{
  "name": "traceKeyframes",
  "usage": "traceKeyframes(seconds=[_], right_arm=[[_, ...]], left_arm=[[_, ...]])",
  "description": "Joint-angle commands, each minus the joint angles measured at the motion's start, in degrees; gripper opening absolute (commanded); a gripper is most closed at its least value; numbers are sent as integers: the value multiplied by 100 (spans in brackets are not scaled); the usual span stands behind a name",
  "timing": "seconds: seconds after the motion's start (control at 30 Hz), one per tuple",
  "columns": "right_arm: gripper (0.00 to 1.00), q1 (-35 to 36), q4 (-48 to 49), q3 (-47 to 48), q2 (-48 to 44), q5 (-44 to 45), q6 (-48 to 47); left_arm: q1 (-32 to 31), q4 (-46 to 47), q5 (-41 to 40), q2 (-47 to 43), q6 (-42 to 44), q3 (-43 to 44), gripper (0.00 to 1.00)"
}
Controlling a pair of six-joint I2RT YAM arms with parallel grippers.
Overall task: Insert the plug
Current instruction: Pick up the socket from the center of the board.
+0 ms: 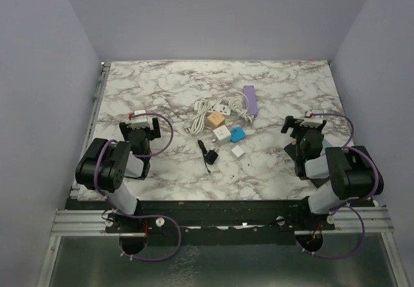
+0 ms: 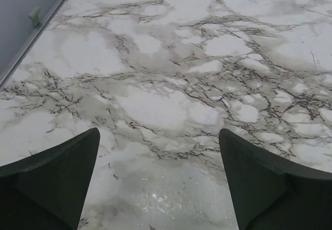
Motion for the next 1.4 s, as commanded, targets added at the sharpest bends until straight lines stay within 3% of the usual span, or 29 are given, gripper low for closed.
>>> traceKeyframes(seconds=[0.0, 0.27, 0.4, 0.47, 0.57, 0.6, 0.63, 0.7, 0.8, 0.93, 1.03, 1.23, 1.37], right_arm=[[100, -29, 243, -43, 33, 172, -58], [100, -145, -9, 52, -20, 472, 306], [100, -145, -29, 0, -314, 293, 158], [100, -145, -1030, 264, -766, 450, 229], [100, -145, -3708, 1420, -1155, 819, 743], [100, -145, -4175, 1752, -1078, 886, 959], [100, -145, -4535, 2035, -981, 968, 1720], [100, -178, -5302, 2598, -891, 32, 2268], [100, -160, -5451, 2970, -718, -1269, 2144], [100, 532, -6362, 3800, -68, -409, 1679], [100, 910, -6234, 3908, 102, -447, 1603], [99, 1744, -6296, 4301, 598, -327, 1150], [95, 1874, -6312, 4619, 1038, -392, 1157]], left_arm=[[25, 186, 142, -20, 17, 56, 99], [76, 153, 379, -38, 21, 70, 99], [102, -968, 593, -367, 68, 557, 99], [108, -1645, 612, -552, 75, 869, 99], [107, -2508, 709, -910, 24, 1204, 99], [108, -2783, 810, -1043, 16, 1293, 99], [111, -3095, 943, -1179, -118, 1384, 99], [103, -3727, 1209, -1400, -285, 1641, 99], [99, -4795, 1441, -1400, -457, 2275, 99], [103, -6075, 1666, -1180, -279, 3126, 99], [103, -6590, 1704, -1177, -75, 3354, 99], [107, -7011, 1822, -1453, -32, 3382, 99], [81, -7056, 1988, -1560, -32, 3348, 98]])
